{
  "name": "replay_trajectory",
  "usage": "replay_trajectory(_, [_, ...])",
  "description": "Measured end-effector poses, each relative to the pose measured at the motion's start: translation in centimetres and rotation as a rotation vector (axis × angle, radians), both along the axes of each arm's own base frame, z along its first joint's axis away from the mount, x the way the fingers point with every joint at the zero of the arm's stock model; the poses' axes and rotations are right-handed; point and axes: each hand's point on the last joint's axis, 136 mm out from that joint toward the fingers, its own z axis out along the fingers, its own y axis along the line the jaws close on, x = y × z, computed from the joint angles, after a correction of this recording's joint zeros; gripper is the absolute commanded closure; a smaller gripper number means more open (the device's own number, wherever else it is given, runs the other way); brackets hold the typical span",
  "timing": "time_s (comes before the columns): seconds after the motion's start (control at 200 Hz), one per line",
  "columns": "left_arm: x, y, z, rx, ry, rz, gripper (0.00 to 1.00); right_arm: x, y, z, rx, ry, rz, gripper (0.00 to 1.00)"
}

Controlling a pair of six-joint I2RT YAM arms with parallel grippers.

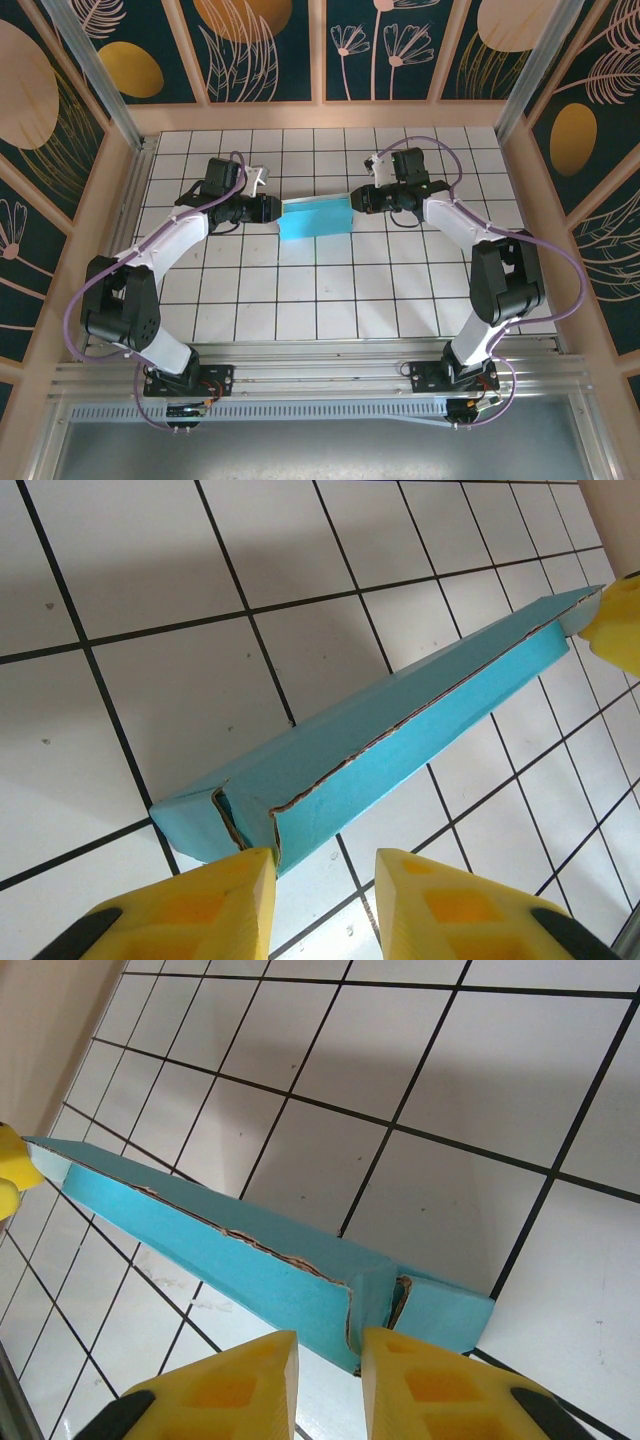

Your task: Fold the paper box

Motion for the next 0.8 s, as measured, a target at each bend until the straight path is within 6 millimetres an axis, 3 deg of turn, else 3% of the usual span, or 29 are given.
replay_trajectory(0.365, [0.2,0.3,-0.1,0.011,0.001,0.019,0.63,-0.3,-0.1,1.7,0.018,-0.023,-0.012,0.68])
replay_trajectory(0.646, [0.2,0.7,1.8,0.004,-0.044,0.05,0.63,0.0,-0.1,2.3,0.026,-0.031,-0.021,0.67])
replay_trajectory(0.801, [0.4,0.9,1.8,0.01,-0.047,0.069,0.61,0.3,0.0,2.7,0.03,-0.04,-0.021,0.67])
